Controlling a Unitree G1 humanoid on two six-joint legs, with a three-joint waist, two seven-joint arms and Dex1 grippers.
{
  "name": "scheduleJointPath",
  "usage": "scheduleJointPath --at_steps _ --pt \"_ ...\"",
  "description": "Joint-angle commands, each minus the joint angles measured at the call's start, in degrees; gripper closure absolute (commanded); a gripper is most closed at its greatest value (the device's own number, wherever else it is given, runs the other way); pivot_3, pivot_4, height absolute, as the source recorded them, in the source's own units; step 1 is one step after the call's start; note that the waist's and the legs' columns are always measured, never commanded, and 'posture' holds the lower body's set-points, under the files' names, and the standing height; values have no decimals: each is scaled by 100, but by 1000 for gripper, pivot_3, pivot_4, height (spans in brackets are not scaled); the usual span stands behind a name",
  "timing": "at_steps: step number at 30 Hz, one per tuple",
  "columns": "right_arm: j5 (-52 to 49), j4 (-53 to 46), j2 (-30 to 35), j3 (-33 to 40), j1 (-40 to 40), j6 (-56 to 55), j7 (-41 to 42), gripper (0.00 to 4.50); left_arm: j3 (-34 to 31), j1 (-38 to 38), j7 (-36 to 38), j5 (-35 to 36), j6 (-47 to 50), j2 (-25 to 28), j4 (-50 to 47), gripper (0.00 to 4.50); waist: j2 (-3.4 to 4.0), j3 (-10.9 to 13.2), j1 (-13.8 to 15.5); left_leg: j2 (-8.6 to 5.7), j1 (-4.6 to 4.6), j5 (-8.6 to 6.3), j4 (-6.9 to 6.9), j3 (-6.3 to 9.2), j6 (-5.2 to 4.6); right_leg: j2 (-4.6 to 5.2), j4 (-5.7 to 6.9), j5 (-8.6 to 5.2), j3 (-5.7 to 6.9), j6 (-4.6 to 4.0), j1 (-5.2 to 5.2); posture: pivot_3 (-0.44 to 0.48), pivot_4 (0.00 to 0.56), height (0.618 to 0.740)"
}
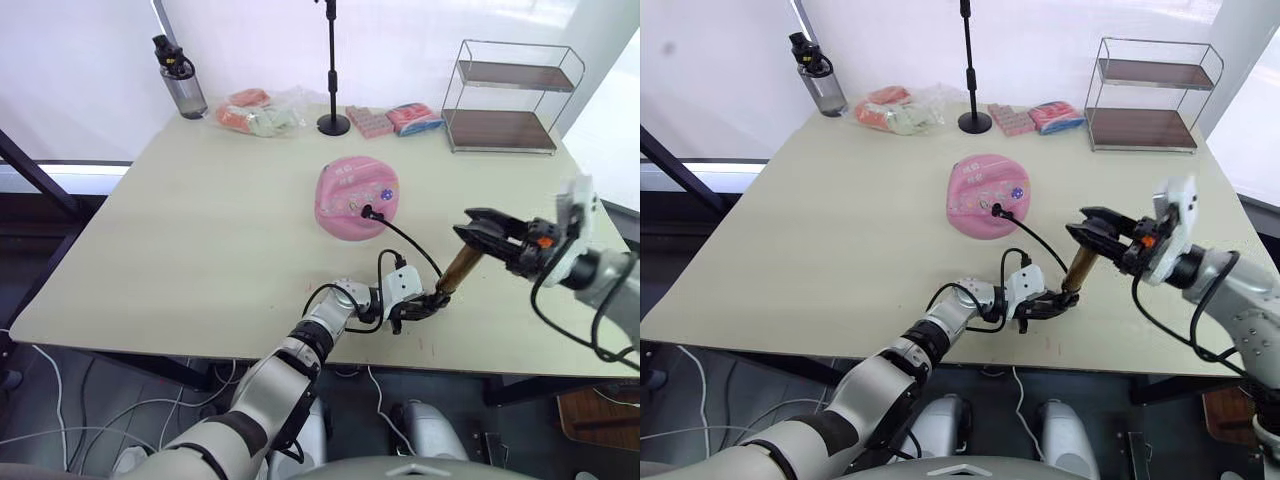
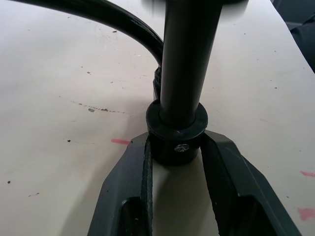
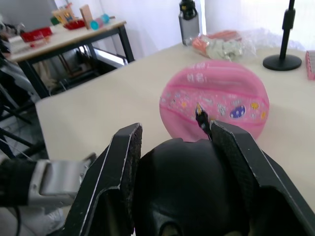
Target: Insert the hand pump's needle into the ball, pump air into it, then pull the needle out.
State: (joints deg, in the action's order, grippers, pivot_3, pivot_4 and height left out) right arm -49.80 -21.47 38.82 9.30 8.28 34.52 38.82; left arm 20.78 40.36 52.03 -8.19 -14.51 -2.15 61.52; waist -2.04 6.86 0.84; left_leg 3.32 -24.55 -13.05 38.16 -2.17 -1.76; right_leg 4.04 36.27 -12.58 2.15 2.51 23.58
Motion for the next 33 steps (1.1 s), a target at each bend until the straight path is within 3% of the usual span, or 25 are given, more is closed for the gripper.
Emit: scheduleJointPath --at_steps 1,5,9,18,27,33 --pt "1227 731 -295 -668 -565 -728 27 2714 215 -265 105 -339 334 119 507 3467 -8 -21 -1 0 0 0 -1 4 0 -1 0 0 3 -1 0 0 150 731" --pt "1647 870 -412 -802 -784 -1316 262 2714 216 -276 115 -355 319 144 527 3467 1 -33 -4 0 1 0 -1 3 0 1 -1 0 3 0 -1 0 150 731" --pt "1377 557 -381 -545 -641 -1355 399 2714 209 -287 124 -377 309 151 532 3467 6 -33 -3 1 4 0 -2 6 1 0 -1 -1 3 0 -2 0 150 731" --pt "-396 -232 675 591 410 -33 723 2714 216 -290 135 -403 287 167 554 3467 75 28 20 -7 -18 0 -8 3 1 6 -12 6 4 -10 6 0 150 731" --pt "-1598 17 1403 1423 1468 964 460 2714 214 -276 163 -416 286 182 569 3467 72 50 15 -9 -20 0 -20 1 0 7 -34 14 9 -20 2 0 150 731" --pt "-2085 264 1624 1595 2167 1340 21 2714 226 -283 211 -426 284 199 546 3467 63 60 14 -8 -20 0 -22 3 0 8 -35 14 8 -21 3 0 150 731"
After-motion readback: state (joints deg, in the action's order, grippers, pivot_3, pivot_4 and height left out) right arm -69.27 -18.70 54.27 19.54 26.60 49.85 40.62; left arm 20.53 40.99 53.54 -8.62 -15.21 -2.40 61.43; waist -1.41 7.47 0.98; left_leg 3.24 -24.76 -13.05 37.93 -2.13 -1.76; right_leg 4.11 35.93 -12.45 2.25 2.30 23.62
